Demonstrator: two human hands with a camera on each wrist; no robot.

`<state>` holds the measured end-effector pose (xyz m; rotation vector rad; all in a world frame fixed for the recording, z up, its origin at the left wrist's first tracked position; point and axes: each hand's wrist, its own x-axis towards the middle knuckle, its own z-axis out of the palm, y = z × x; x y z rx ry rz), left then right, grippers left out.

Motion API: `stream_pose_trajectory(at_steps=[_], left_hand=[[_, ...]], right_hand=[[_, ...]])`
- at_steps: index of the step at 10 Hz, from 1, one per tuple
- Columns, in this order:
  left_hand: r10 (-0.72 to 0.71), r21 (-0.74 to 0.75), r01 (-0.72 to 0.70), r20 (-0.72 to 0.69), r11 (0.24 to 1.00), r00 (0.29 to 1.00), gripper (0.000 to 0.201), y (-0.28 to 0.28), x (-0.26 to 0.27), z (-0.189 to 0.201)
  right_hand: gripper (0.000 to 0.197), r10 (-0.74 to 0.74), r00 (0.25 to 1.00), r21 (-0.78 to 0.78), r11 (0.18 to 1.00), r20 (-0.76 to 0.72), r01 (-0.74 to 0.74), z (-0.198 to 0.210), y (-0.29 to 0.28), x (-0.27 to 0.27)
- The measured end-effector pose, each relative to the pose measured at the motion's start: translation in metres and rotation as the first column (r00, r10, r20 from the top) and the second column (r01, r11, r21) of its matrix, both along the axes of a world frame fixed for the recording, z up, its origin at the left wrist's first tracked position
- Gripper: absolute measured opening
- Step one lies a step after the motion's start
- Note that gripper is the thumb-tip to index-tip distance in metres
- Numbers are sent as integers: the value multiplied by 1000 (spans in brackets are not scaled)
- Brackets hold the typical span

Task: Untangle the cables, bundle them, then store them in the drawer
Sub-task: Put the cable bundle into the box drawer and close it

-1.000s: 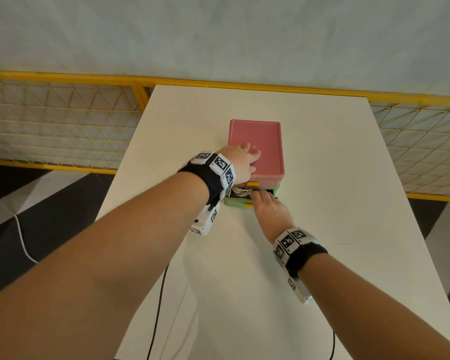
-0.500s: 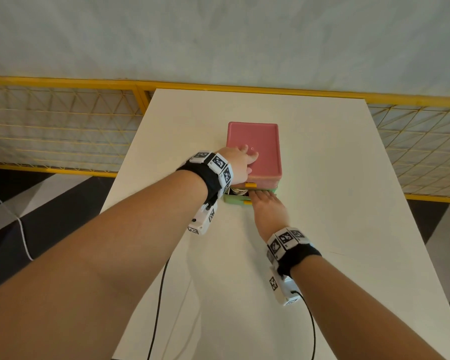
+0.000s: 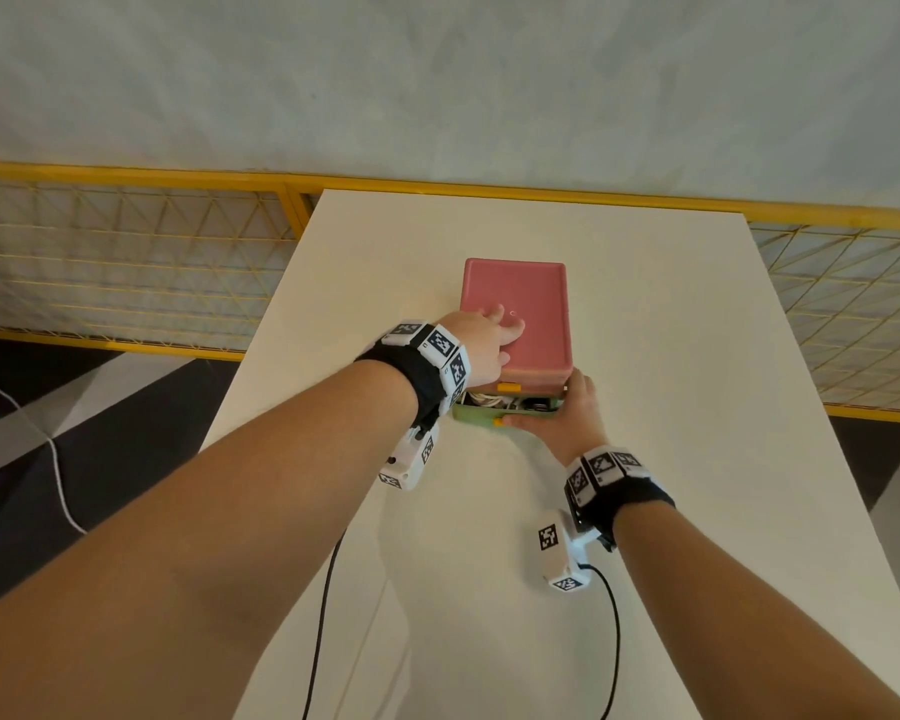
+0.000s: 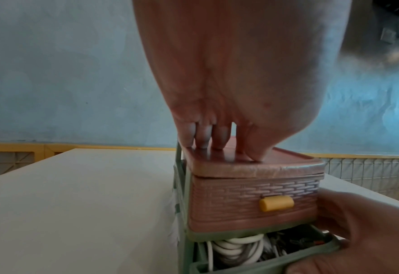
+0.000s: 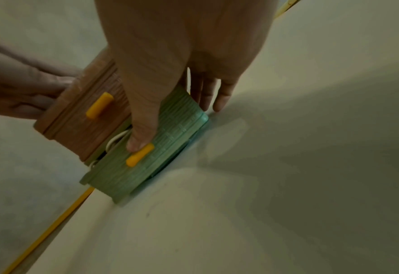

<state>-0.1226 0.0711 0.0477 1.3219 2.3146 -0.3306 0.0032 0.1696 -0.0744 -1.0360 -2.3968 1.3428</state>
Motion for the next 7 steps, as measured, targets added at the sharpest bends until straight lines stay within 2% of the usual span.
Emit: stream_pose_trajectory(at_steps=[1, 2, 3, 5, 6, 7], left_hand=[[-3, -5, 3, 0, 1000, 1000, 54, 1, -1, -1], [3, -12, -3, -3, 1000, 1000, 55, 3, -3, -1], [-5, -8, 5, -10, 1000, 1000, 55, 3, -5, -2], [-2, 14, 2, 30, 1000, 1000, 57, 3, -9, -2], [67, 87, -80, 143, 993, 987, 65, -2, -13, -3], [194, 335, -299, 312, 893, 930, 54, -22, -9, -5]], right_hand=[[80, -75, 997, 26, 997, 23, 75, 0, 1, -8], [78, -176, 984, -19, 984, 16, 176, 2, 0, -14], [76, -177, 984, -63, 982, 15, 178, 3, -3, -11], [75, -150, 989, -43, 988, 2, 150, -1, -7, -4], [75, -82, 997, -27, 996, -9, 82, -1, -8, 4], [67, -68, 996, 24, 997, -48, 70, 16, 0, 19]])
